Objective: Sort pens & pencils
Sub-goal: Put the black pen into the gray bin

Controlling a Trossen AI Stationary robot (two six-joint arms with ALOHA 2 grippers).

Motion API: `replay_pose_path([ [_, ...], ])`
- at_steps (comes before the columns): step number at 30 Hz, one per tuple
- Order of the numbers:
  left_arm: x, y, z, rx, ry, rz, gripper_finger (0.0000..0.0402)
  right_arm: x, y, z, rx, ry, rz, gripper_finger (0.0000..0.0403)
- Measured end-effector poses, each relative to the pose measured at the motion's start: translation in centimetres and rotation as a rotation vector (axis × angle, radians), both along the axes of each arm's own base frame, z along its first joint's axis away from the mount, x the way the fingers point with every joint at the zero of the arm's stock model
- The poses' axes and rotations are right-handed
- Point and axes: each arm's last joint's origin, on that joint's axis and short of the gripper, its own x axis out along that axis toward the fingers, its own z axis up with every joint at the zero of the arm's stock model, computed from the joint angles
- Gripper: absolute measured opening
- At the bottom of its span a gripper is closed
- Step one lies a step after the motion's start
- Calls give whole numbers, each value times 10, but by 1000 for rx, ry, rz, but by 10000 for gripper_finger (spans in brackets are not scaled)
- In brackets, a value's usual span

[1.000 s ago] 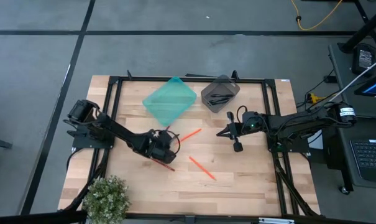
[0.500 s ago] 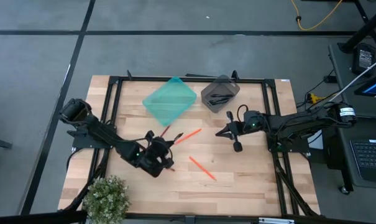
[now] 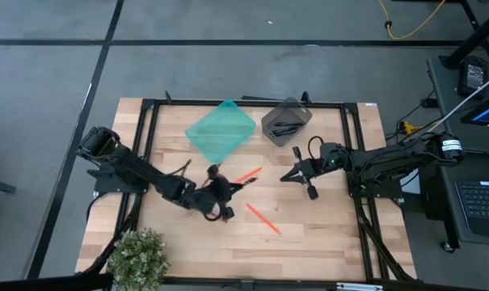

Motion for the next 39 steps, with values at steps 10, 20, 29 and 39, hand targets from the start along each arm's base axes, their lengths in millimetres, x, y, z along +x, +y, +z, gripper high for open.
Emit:
replay_pose_path([
  [10,5,47,-5,-17,-221,-275,14,0,1,0,11,-2,29,19],
  [20,12,80,-5,-46,-230,-361,14,10,-1,2,19,-96,-13,19],
  [29,13,98,-5,-43,-225,-404,14,25,-4,-8,-24,-185,-97,84],
  [39,14,111,-7,-48,-225,-399,14,55,-7,-4,-53,-201,-122,157],
])
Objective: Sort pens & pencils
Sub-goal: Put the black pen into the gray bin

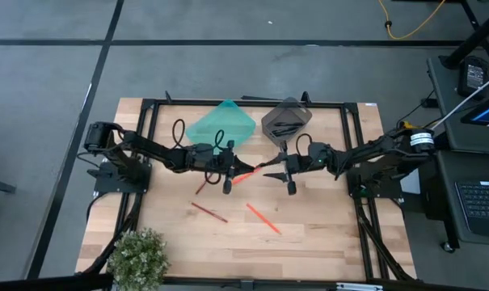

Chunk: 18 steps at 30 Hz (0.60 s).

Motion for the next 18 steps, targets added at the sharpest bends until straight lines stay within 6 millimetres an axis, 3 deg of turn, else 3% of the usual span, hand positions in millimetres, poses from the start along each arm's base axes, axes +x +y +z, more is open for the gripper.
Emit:
replay_pose_path([
  [10,4,4,-8,10,-3,-65,14,30,-1,5,-6,-5,28,161],
  [18,3,10,-8,3,-1,-94,14,36,-1,2,-4,8,28,161],
])
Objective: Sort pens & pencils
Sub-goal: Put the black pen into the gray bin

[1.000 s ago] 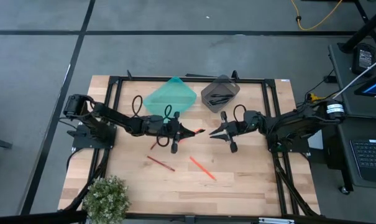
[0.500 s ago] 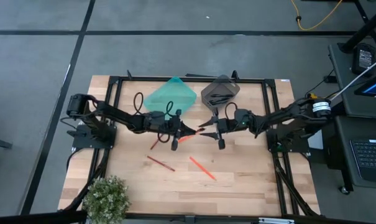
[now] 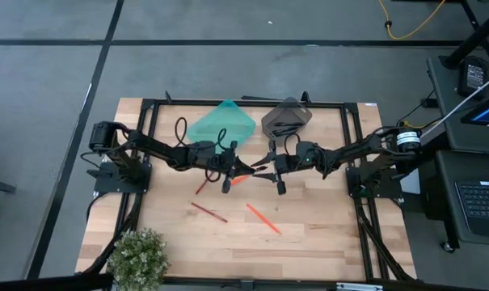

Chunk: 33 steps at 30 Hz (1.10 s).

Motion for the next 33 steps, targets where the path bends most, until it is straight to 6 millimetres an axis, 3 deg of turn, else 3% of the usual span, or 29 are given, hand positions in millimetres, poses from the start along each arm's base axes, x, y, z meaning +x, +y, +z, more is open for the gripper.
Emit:
replay_pose_path([
  [7,0,3,0,-7,2,-25,14,0,-1,0,-4,2,-21,141],
  [12,-1,3,0,-10,3,-41,14,0,0,0,-53,-5,-7,40],
  [19,0,3,0,-9,3,-36,15,0,0,-1,-71,-5,-5,36],
  [28,0,1,0,17,2,42,124,0,-1,-1,-71,-3,-16,36],
  [33,-1,5,-2,10,22,64,155,-1,-8,-2,-52,9,-40,36],
])
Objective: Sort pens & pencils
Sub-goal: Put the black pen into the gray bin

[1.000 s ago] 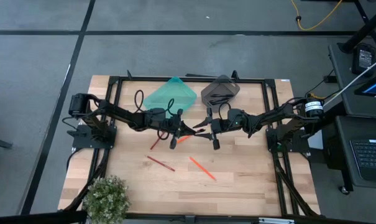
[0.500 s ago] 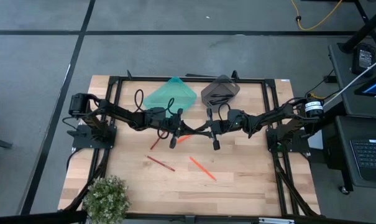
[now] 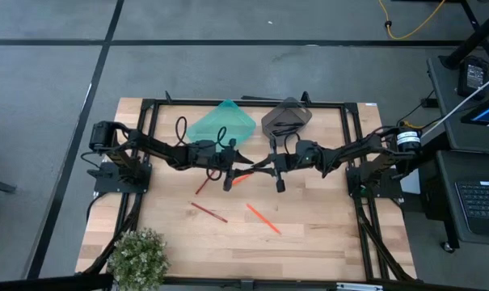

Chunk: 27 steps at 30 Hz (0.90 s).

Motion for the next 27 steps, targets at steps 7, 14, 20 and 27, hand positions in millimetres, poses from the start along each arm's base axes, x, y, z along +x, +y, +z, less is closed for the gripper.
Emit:
replay_pose_path([
  [7,-2,10,-8,-11,85,19,157,-3,-16,-2,4,15,-51,36],
  [14,-9,18,-5,2,141,35,160,-13,-30,-11,41,44,-75,36],
  [20,-17,24,-7,-8,235,57,160,-32,-40,-3,36,13,-120,36],
  [27,-20,25,-7,16,267,55,160,-66,-49,-1,40,-5,-203,36],
])
